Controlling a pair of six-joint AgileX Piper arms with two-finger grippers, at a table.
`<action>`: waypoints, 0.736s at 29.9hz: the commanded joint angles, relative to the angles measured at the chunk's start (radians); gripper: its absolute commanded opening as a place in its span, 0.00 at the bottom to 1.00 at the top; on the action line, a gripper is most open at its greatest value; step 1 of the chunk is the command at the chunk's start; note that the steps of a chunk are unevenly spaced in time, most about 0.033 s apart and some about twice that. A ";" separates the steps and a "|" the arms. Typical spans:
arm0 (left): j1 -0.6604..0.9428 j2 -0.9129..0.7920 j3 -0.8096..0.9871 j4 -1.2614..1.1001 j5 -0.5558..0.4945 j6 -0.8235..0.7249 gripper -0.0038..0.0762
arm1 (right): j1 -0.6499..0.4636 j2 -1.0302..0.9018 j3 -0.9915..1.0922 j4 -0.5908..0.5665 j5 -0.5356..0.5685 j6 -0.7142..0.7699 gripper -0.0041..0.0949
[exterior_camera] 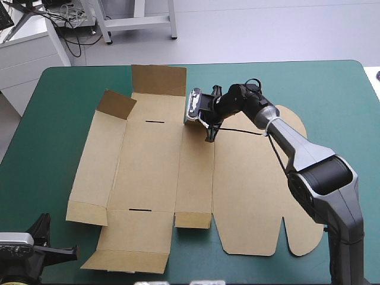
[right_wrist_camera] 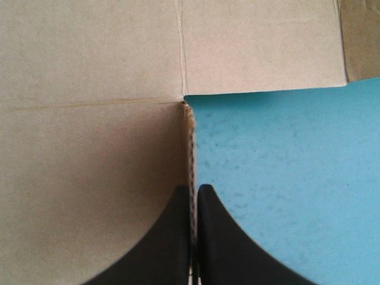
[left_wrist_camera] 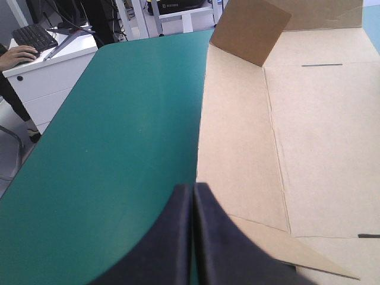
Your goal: Fold the box
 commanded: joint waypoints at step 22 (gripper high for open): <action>-0.002 0.004 -0.024 -0.009 -0.073 -0.003 0.04 | 0.001 -0.091 -0.036 0.039 -0.085 0.175 0.79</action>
